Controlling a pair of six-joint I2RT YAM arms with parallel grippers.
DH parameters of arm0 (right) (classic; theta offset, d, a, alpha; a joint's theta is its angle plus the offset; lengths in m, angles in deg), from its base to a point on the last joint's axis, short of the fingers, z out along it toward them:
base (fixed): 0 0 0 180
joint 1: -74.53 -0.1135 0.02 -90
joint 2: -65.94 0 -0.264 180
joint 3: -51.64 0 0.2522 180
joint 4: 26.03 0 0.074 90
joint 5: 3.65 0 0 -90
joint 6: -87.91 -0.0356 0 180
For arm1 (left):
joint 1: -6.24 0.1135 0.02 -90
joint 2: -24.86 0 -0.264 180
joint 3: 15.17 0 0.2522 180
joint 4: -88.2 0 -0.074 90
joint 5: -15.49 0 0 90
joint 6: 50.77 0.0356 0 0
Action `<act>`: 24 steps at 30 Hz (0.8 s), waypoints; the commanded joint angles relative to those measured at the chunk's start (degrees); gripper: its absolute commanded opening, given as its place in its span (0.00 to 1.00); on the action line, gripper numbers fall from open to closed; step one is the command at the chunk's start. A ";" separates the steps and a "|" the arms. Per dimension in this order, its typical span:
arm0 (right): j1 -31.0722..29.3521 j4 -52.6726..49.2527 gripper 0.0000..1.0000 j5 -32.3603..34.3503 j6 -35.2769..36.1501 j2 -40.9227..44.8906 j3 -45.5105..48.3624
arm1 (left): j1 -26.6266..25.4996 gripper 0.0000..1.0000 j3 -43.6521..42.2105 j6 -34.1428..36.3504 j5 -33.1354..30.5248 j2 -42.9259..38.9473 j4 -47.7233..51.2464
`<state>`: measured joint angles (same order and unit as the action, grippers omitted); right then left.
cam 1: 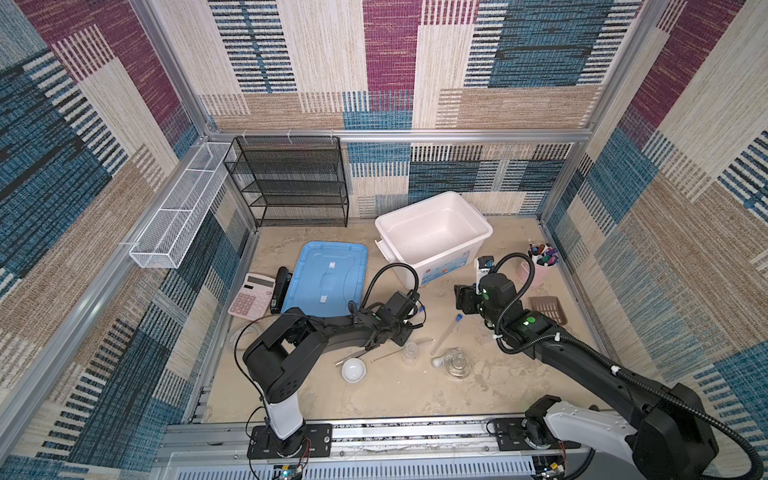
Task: Organize the chemistry lab equipment
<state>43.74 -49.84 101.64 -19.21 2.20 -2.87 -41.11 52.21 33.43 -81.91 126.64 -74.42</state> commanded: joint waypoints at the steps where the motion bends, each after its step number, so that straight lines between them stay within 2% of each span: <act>1: -0.11 3.30 0.80 -2.69 0.25 0.56 -0.74 | 0.07 0.30 -0.42 -0.55 -1.22 -0.64 0.17; 7: -0.06 4.30 0.82 -5.13 0.16 1.88 -1.00 | 0.09 0.26 -1.39 -0.70 -1.50 -1.75 -1.05; 17: -0.12 9.94 0.79 -14.52 -2.13 2.02 0.79 | 0.05 0.24 -3.93 -0.40 -1.32 -5.17 -4.63; 24: -0.15 10.04 0.78 -15.30 -2.43 2.04 0.64 | 0.07 0.28 -3.12 0.53 -1.17 -3.82 -3.29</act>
<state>43.68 -42.23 87.80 -20.74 4.12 -2.02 -41.03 48.45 33.27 -82.82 122.23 -77.74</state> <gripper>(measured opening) 0.784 0.276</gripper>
